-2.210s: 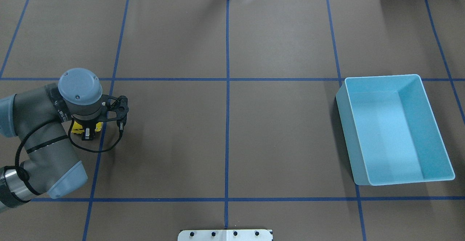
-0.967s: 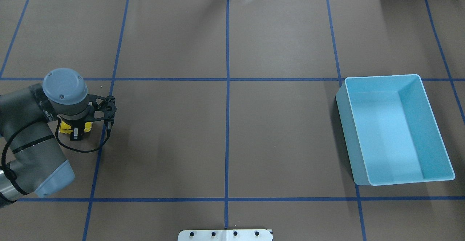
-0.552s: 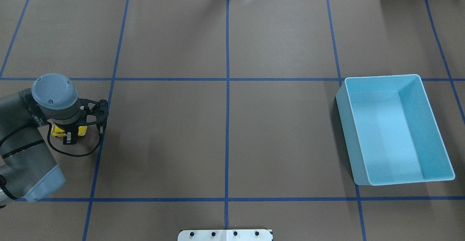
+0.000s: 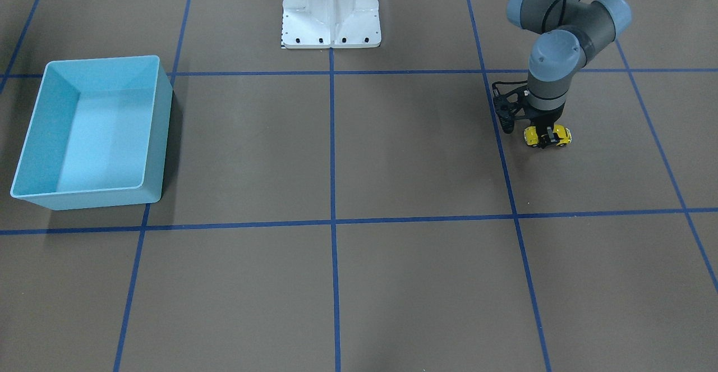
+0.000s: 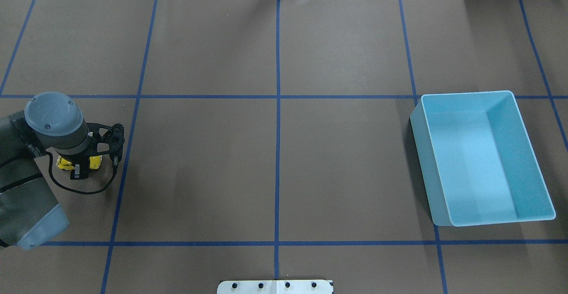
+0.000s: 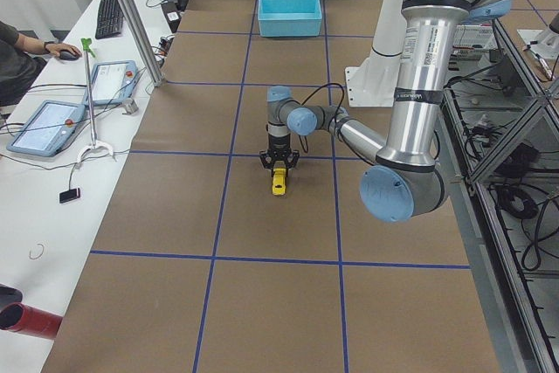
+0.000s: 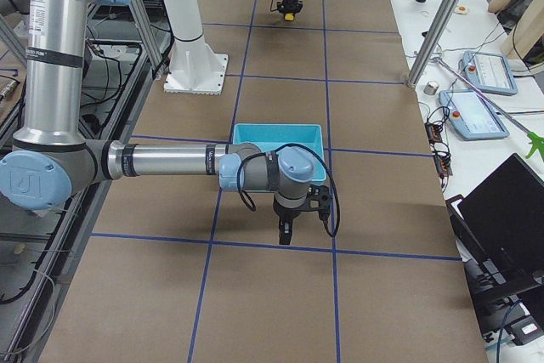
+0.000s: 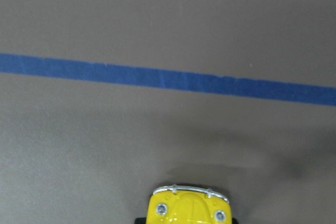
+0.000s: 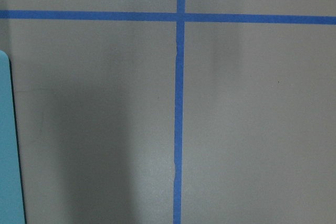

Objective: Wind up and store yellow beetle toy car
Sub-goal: 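Drag the car back toward its start with the left gripper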

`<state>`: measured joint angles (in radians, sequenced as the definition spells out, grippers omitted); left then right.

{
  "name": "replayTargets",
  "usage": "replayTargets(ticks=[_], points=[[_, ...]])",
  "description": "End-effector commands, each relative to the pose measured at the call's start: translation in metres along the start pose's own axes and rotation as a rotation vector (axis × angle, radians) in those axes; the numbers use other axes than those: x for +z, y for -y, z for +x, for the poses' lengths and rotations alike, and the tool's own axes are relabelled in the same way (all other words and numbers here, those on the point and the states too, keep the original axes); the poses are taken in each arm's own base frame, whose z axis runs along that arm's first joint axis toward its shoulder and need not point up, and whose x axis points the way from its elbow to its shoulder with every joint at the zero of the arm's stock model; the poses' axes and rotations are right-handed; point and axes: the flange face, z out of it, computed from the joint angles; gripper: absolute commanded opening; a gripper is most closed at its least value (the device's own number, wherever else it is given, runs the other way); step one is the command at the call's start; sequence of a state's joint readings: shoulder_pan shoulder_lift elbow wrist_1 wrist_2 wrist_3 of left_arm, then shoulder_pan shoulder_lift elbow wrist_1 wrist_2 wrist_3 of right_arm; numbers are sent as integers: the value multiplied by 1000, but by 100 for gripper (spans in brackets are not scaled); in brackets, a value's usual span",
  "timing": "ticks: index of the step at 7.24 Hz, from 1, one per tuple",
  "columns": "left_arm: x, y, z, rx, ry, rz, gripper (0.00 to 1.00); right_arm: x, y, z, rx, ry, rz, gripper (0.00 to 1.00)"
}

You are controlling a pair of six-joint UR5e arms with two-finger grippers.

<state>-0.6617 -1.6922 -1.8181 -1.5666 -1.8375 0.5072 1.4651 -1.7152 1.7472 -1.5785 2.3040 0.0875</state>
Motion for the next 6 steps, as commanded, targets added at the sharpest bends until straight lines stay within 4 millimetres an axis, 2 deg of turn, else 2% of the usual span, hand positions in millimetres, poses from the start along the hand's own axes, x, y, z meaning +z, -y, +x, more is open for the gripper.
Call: replayTargets(ticks=[1, 6], points=[[5, -14, 4, 1, 5, 16, 0, 0, 0, 0, 0, 0, 0, 100], [11, -39, 11, -6, 1, 44, 0, 0, 0, 0, 1, 0, 1, 100]])
